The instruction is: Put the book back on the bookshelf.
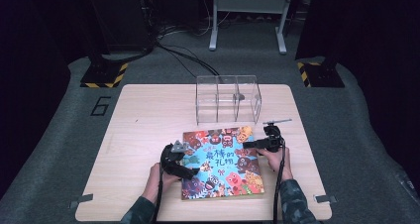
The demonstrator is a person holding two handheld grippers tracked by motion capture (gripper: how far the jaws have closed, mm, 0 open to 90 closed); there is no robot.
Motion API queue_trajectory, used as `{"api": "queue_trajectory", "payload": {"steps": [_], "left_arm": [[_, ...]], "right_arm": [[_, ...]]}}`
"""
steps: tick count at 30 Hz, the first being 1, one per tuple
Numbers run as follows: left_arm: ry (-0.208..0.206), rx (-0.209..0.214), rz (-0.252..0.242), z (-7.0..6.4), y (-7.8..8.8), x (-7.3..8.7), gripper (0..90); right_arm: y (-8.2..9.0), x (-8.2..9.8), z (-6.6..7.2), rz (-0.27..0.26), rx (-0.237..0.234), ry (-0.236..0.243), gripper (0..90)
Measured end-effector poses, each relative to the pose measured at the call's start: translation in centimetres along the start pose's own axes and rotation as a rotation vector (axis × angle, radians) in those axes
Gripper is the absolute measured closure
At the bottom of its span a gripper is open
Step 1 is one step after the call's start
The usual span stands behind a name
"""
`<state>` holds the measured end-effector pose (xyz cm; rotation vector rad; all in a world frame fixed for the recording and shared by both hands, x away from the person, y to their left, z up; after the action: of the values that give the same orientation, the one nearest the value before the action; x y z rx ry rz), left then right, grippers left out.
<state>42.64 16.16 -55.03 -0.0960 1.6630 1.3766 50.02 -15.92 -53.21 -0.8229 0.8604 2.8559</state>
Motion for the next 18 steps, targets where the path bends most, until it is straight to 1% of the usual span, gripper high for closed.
{"api": "queue_trajectory", "payload": {"steps": [5, 6, 7, 8, 9, 10, 11, 12, 15, 16, 18], "left_arm": [[0.005, -0.006, -0.014, 0.0, -0.1, 0.1, 2.8], [-0.009, -0.005, -0.009, 0.1, 0.0, 0.1, 3.1], [-0.015, -0.007, -0.011, 0.1, 0.0, 0.1, 3.1], [-0.019, 0.002, -0.004, 0.2, 0.1, 0.1, 3.2], [-0.017, 0.002, -0.006, 0.2, 0.1, 0.1, 3.3], [-0.012, -0.008, -0.018, 0.2, 0.0, 0.1, 3.3], [-0.005, 0.000, -0.018, 0.1, 0.0, 0.1, 3.3], [-0.002, 0.003, -0.017, 0.1, 0.0, 0.1, 3.3], [-0.007, -0.008, -0.021, 0.1, 0.0, 0.1, 3.3], [-0.016, -0.004, -0.016, 0.2, 0.0, 0.1, 3.3], [-0.016, -0.007, -0.019, 0.2, 0.0, 0.1, 3.3]], "right_arm": [[-0.2, -0.6, -0.3, 0.002, 0.000, 0.009, 42.1], [-0.3, -0.8, -0.4, 0.000, 0.009, 0.024, 42.1], [-0.3, -0.8, -0.4, 0.000, 0.009, 0.024, 42.1], [-0.4, -1.0, -0.5, -0.007, 0.007, 0.028, 42.4], [-0.5, -1.1, -0.5, -0.015, 0.012, 0.030, 43.5], [-0.5, -1.1, -0.6, -0.018, 0.015, 0.028, 45.6], [-0.5, -1.1, -0.6, -0.020, 0.030, 0.036, 50.0], [-0.5, -1.1, -0.6, -0.022, 0.056, 0.046, 53.6], [-0.4, -1.0, -0.6, -0.023, 0.070, 0.055, 54.2], [-0.4, -1.0, -0.5, -0.023, 0.081, 0.056, 54.4], [-0.4, -0.9, -0.3, -0.021, 0.085, 0.049, 54.6]]}}
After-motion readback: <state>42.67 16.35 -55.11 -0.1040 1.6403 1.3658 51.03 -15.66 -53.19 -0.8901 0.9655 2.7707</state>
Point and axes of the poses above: each handheld gripper's, and its own axes: y roughly backward along the jaws, x roughly out of its underside, z roughly to its left, the point moved 4 cm from there along -y, roughly forward along the jaws, and after that the axes turned 15 degrees about -x, right-handed, at the moved point
